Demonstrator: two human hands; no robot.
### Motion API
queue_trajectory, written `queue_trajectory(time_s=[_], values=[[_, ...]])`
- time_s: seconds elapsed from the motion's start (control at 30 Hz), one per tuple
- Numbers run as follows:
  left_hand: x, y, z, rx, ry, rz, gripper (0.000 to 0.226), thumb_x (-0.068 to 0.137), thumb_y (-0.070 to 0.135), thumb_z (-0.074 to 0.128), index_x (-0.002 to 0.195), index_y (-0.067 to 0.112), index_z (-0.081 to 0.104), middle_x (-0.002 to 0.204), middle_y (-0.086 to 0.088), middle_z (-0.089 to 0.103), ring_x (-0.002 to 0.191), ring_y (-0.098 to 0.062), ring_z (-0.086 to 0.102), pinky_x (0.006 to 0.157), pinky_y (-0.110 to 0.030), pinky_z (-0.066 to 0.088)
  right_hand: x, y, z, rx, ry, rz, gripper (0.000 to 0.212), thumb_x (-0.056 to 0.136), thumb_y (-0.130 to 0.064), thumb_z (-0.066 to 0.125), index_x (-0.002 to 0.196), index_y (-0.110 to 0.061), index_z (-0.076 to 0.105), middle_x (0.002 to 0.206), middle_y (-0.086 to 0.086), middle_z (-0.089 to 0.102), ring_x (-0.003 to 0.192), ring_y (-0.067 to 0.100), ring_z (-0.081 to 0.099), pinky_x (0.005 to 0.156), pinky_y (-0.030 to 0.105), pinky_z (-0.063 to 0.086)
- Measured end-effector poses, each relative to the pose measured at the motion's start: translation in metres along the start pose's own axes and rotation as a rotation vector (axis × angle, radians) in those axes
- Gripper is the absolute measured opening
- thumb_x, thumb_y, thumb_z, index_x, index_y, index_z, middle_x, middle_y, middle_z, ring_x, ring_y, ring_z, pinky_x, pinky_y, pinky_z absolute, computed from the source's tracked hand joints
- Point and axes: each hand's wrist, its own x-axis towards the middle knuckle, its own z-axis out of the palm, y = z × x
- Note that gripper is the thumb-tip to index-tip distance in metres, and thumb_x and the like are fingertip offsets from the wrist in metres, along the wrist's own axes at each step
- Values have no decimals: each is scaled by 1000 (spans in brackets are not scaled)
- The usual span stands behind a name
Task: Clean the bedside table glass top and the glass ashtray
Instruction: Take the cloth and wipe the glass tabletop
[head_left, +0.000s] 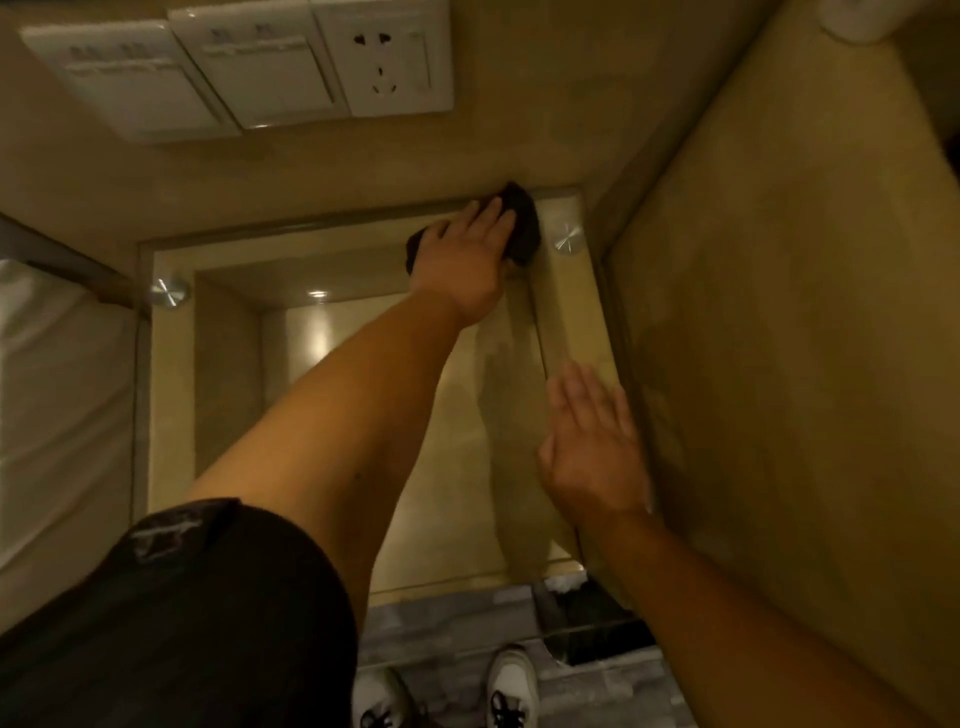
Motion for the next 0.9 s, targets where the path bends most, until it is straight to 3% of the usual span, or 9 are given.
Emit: queue_trajectory(time_s=[0.27, 0.43, 0.53, 0.63, 0.8, 0.9], values=[[-92, 11, 19, -24, -19, 142, 56, 97, 35, 40, 150, 28, 22, 159, 6, 18, 145, -16, 16, 110, -41, 17, -1, -2, -4, 19, 0, 20, 58, 89, -31, 28, 140, -6, 42, 150, 13, 37, 141, 26, 28, 116, 43, 11], [-194, 35, 40, -65, -33, 185, 55, 94, 33, 45, 147, 26, 32, 156, 2, 28, 143, -20, 24, 110, -41, 20, -4, 0, -7, 217, 61, 44, 57, 93, -31, 21, 138, -3, 43, 147, 16, 40, 139, 27, 31, 116, 33, 7], [-248, 51, 56, -62, -34, 191, 55, 91, 33, 51, 144, 25, 39, 152, 1, 37, 140, -23, 32, 109, -43, 27, -6, 0, -10, 261, 55, 50, 59, 94, -33, 19, 139, -2, 42, 149, 16, 37, 140, 26, 29, 118, 34, 9], [-284, 62, 66, -65, -55, 186, 58, 89, 33, 55, 144, 25, 38, 152, 1, 36, 141, -23, 31, 109, -44, 28, -24, -6, -12, 261, -4, 43, 61, 94, -35, 16, 143, -5, 36, 153, 12, 31, 143, 23, 21, 118, 40, 12], [-337, 78, 75, -93, -148, 183, 63, 87, 32, 60, 144, 25, 36, 153, 1, 35, 141, -24, 30, 108, -46, 31, -93, -9, -9, 228, -60, -28, 60, 94, -37, 20, 141, -7, 41, 150, 13, 36, 141, 25, 27, 117, 43, 17], [-347, 81, 71, -99, -161, 192, 60, 95, 32, 49, 149, 26, 25, 158, 3, 19, 146, -22, 14, 115, -45, 16, -126, -10, -10, 200, -108, -57, 61, 93, -41, 23, 140, -8, 43, 150, 12, 36, 141, 26, 27, 117, 42, 13]])
